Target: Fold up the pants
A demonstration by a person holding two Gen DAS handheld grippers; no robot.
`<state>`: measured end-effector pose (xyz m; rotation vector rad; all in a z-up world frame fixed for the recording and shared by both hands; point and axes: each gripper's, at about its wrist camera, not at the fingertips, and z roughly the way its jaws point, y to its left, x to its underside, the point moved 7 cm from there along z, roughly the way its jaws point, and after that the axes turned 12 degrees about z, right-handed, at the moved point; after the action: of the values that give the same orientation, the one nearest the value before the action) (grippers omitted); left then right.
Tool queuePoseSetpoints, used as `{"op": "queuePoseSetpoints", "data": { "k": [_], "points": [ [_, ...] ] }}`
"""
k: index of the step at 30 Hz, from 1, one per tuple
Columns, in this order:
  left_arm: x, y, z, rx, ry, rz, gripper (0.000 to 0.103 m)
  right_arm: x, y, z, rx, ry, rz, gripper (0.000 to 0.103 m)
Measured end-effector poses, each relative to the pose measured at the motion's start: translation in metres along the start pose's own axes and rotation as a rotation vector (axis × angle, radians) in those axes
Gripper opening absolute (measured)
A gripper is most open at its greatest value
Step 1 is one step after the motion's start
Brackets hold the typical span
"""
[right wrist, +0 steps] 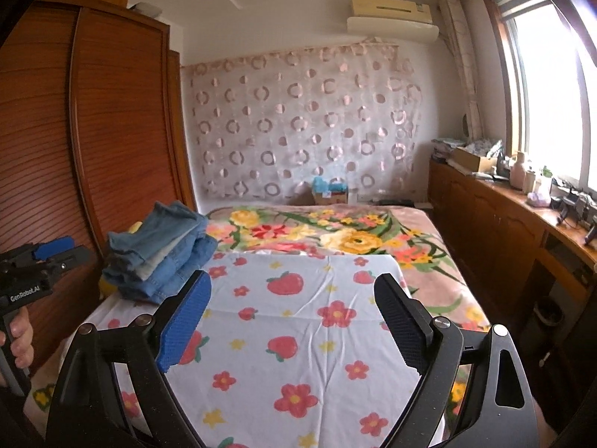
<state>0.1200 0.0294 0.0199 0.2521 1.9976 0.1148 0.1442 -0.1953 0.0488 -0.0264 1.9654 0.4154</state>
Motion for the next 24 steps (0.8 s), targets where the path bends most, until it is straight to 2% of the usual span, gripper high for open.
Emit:
{"op": "queuePoseSetpoints", "data": {
  "k": [24],
  "points": [
    [0.0057,0.0013,0.0006,-0.01,0.014,-0.006,0.055,0.0021,0.0004,0.0008,-0.002,0.001,0.0,0.091]
  ]
}}
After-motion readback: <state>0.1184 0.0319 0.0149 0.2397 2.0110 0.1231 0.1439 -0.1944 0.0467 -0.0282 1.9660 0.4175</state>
